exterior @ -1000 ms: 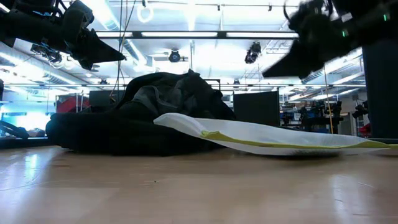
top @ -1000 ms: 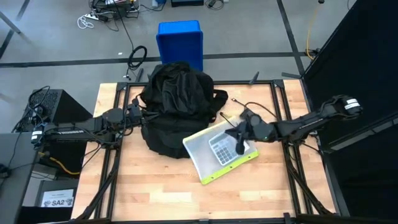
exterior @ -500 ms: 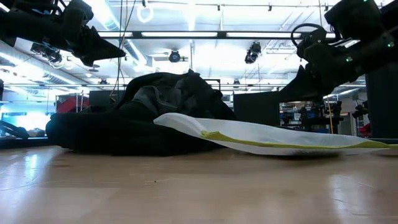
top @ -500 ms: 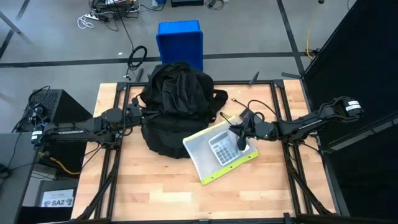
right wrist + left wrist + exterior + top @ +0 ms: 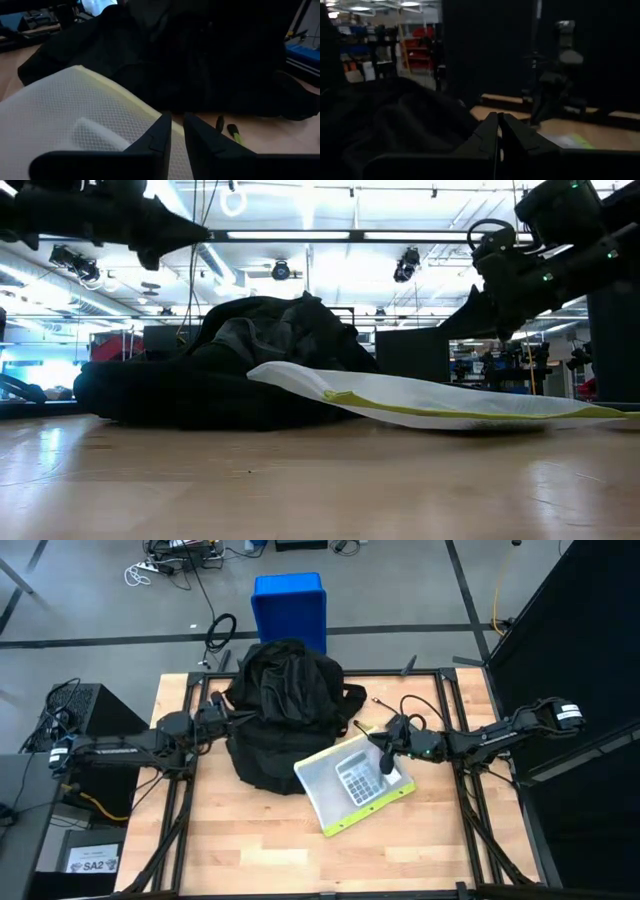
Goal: Unpack backpack
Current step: Open the yellow zipper pouch
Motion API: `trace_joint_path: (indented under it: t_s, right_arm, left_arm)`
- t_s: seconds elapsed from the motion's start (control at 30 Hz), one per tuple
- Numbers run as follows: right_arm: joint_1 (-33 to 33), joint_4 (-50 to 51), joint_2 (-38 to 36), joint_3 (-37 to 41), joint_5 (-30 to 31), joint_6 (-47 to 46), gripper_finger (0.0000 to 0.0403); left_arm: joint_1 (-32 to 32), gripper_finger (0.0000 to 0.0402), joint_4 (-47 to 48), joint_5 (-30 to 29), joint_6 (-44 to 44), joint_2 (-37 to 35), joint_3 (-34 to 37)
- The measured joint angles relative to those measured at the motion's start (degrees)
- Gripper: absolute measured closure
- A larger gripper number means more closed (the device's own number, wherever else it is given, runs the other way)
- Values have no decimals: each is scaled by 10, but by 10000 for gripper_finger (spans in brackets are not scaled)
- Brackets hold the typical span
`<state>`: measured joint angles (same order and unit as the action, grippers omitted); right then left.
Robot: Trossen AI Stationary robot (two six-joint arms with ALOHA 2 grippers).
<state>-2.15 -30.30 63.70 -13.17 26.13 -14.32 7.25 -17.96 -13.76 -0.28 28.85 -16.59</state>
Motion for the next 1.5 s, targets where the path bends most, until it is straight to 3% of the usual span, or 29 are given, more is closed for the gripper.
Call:
trace_joint_path:
  t_s: [0.13,0.4,0.6,0.7,0.83,0.93,1.07,1.23,1.37,1.5]
  right_arm:
    - [-3,0,0,0,-18,-16,369]
    - [-54,19,4,0,-28,-41,377]
    - [-98,19,54,0,3,-61,377]
    - [-105,11,87,0,17,-79,373]
    - [-104,-27,128,0,18,-85,370]
    - [-104,-60,146,0,18,-74,373]
    - [-104,-97,151,0,19,-47,380]
    - [-103,-128,150,0,19,-15,376]
    - [-98,-142,150,0,17,-5,371]
    - [-91,-144,150,0,12,-5,373]
  left_arm:
    - [-21,401,20,0,11,64,-22]
    - [-79,401,155,-107,-6,274,-148]
    - [-155,401,183,-61,-90,409,-261]
    - [-201,401,251,-65,-92,457,-310]
    - [-235,401,373,-119,-181,495,-359]
    - [-248,401,421,-127,-278,510,-366]
    - [-267,401,322,-130,-370,523,-348]
    - [-297,401,178,-107,-361,562,-323]
    - [-309,401,150,-104,-371,598,-320]
    - [-310,401,154,-104,-435,631,-319]
